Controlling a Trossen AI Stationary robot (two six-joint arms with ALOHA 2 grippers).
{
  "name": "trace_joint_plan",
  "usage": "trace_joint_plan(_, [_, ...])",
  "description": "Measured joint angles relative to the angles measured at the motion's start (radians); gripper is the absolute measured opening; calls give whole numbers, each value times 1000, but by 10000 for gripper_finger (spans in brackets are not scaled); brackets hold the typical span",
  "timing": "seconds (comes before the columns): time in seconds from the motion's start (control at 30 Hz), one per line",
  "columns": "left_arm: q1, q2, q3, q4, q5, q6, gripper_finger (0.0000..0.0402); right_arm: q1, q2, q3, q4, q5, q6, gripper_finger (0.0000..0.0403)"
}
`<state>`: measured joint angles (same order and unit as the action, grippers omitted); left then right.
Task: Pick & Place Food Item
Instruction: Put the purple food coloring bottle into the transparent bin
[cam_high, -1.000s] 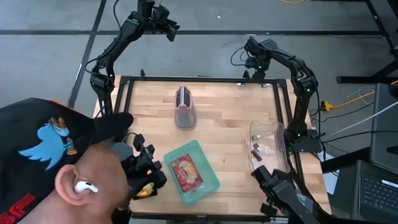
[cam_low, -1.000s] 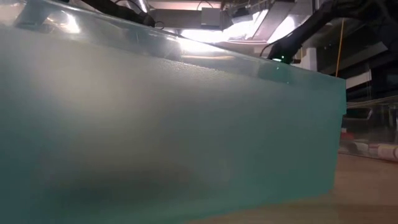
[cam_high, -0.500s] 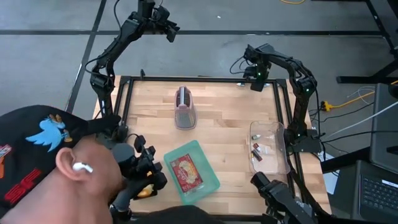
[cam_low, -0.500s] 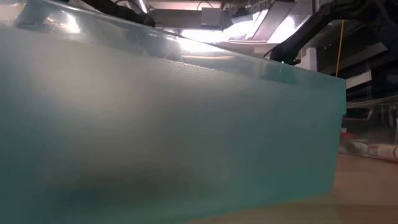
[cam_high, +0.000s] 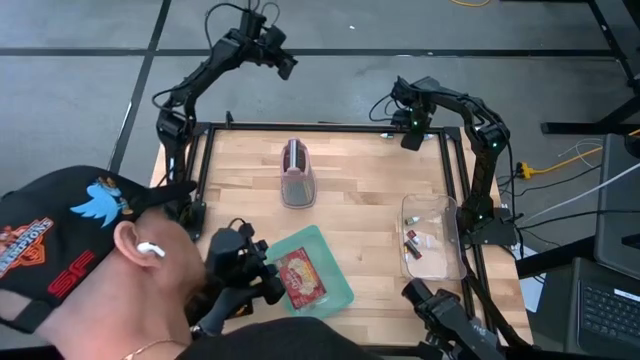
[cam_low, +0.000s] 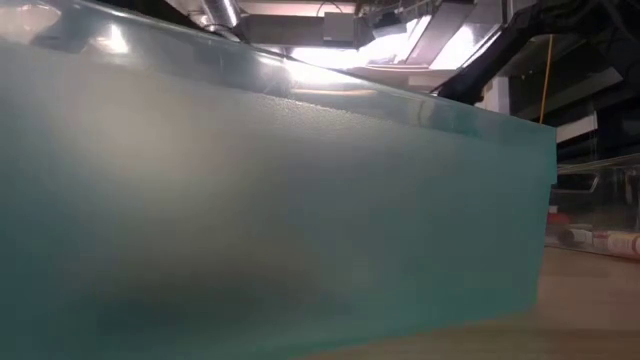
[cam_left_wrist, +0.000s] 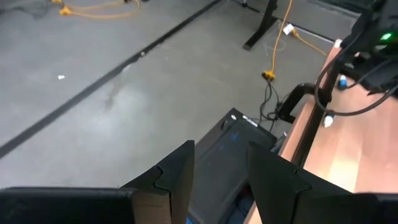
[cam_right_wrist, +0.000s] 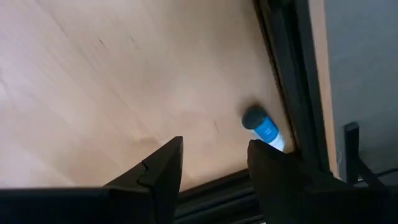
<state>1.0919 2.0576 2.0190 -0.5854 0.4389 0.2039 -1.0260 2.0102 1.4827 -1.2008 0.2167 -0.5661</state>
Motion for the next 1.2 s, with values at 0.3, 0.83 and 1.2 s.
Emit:
trace_joint_plan(0.3, [-23,46,0,6,0,0,141,5,0,-23,7,25,91,155])
trace_joint_plan(0.83, [-25,45,0,85,0,-47,141,43,-43,-4,228,-367,620,5])
trace_joint_plan(1.2, [-25,45,0,80,0,-36,141,133,9,-3,346,-333,964,1])
